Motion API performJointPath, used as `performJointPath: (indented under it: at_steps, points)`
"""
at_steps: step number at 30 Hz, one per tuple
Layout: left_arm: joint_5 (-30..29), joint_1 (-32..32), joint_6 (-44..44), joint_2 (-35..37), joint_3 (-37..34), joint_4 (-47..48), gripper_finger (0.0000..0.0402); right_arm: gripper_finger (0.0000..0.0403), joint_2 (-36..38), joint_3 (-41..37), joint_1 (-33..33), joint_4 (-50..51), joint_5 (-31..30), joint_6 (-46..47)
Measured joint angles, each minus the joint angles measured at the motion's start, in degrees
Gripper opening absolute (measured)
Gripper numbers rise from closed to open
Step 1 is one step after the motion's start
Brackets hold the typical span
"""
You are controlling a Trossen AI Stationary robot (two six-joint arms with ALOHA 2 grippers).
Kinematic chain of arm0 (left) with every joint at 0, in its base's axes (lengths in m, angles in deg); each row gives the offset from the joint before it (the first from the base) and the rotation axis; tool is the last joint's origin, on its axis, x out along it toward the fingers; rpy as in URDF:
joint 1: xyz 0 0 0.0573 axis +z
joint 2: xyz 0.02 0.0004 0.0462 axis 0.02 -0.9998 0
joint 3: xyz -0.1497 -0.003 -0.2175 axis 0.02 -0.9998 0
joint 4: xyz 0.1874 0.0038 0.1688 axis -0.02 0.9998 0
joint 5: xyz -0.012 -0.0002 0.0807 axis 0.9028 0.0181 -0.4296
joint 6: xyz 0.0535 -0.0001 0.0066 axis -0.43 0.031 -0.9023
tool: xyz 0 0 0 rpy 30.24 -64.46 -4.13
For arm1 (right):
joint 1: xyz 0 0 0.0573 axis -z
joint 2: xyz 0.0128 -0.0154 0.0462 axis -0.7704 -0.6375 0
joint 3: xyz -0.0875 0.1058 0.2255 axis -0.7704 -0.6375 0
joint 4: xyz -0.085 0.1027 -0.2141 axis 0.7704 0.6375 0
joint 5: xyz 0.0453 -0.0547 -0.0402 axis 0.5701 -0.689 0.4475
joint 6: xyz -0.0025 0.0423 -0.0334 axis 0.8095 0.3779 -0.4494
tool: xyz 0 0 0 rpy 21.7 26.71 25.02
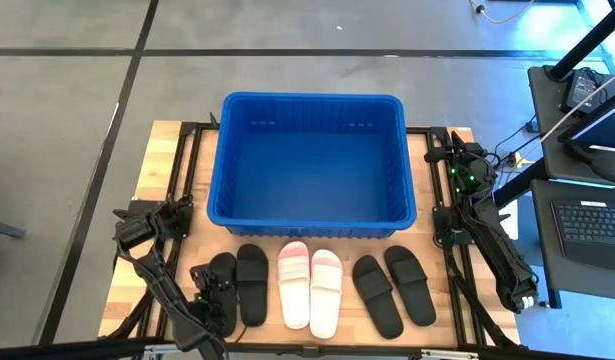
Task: Pick and place slides into bin
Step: Put the black slide into the blue bin
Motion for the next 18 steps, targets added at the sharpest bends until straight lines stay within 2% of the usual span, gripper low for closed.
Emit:
performJointPath:
  at_steps: [5,9,13,18]
  points:
    - [0.0,0.3,0.0,0.0,-1.4,-0.4,0.0207,0.0113,0.0,0.0,0.0,0.0,0.0,0.0]
    - [0.1,0.9,0.0,0.0,-1.6,-0.4,0.0181,0.0113,0.0,0.0,0.0,0.0,0.0,0.0]
    - [0.2,1.3,0.0,0.0,-1.6,-0.2,0.0128,0.0113,0.0,0.0,0.0,0.0,0.0,0.0]
    - [0.1,1.5,0.0,0.0,-1.2,-0.1,0.0035,0.0113,0.0,0.0,0.0,0.0,0.0,0.0]
